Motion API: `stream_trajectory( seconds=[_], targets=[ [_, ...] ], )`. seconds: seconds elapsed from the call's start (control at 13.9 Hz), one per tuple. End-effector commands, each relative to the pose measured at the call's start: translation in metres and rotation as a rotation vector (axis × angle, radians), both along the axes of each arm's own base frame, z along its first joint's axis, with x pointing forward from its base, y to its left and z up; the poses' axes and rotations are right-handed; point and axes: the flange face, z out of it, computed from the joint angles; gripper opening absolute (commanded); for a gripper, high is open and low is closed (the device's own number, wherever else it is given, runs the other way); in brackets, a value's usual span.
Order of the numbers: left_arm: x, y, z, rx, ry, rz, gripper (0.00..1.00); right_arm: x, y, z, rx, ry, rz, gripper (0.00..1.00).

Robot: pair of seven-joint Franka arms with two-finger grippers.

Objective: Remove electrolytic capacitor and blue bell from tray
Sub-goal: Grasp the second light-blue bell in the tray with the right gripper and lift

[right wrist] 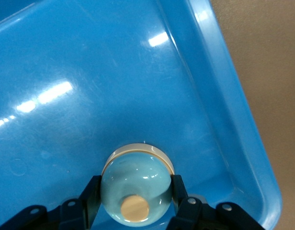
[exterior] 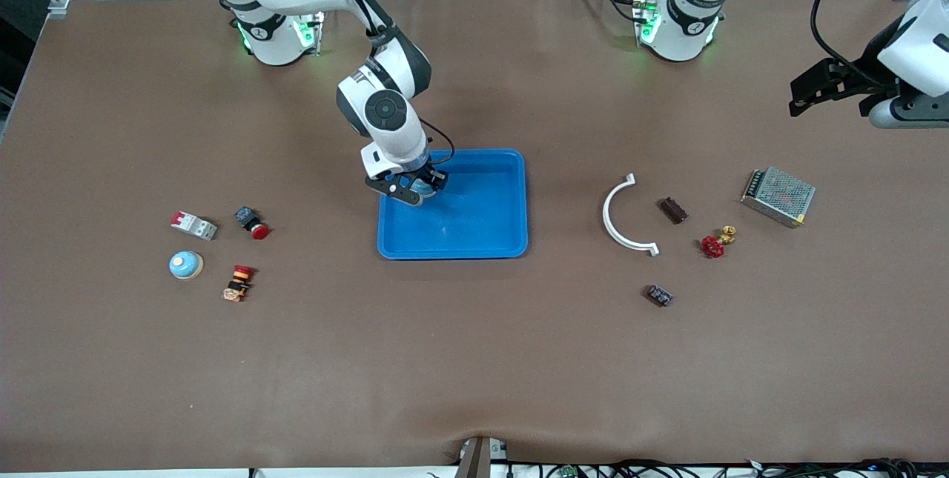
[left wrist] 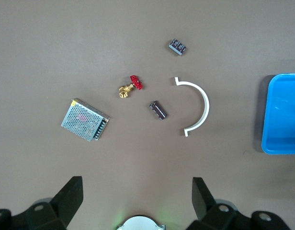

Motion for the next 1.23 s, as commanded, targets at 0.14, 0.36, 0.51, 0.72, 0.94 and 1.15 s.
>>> stream_trajectory(
  seconds=[0.14, 0.36, 0.51, 0.72, 0.94, 1.15],
  targets=[
    [-0.008, -0.003, 0.005, -0.009, -0.016, 0.002, 1.00, 0.008, 0.009, 0.016, -0.012, -0.005, -0.012, 0.00],
    [-0.007, -0.003, 0.004, -0.010, -0.016, 0.002, 1.00, 0.015, 0.013, 0.032, -0.043, 0.035, -0.008, 0.00],
    [-0.006, -0.003, 0.002, -0.011, -0.014, 0.000, 1.00, 0.021, 0.010, 0.038, -0.054, 0.047, 0.011, 0.00],
    [-0.003, -0.004, 0.002, -0.015, -0.026, 0.000, 1.00, 0.042, -0.016, 0.064, -0.099, 0.124, 0.073, 0.00],
    [-0.003, -0.005, 0.001, -0.019, -0.029, 0.000, 1.00, 0.058, -0.049, 0.101, -0.105, 0.163, 0.134, 0.00],
    [-0.002, -0.004, 0.001, -0.019, -0.027, 0.000, 1.00, 0.073, -0.088, 0.124, -0.097, 0.191, 0.197, 0.00]
  ],
)
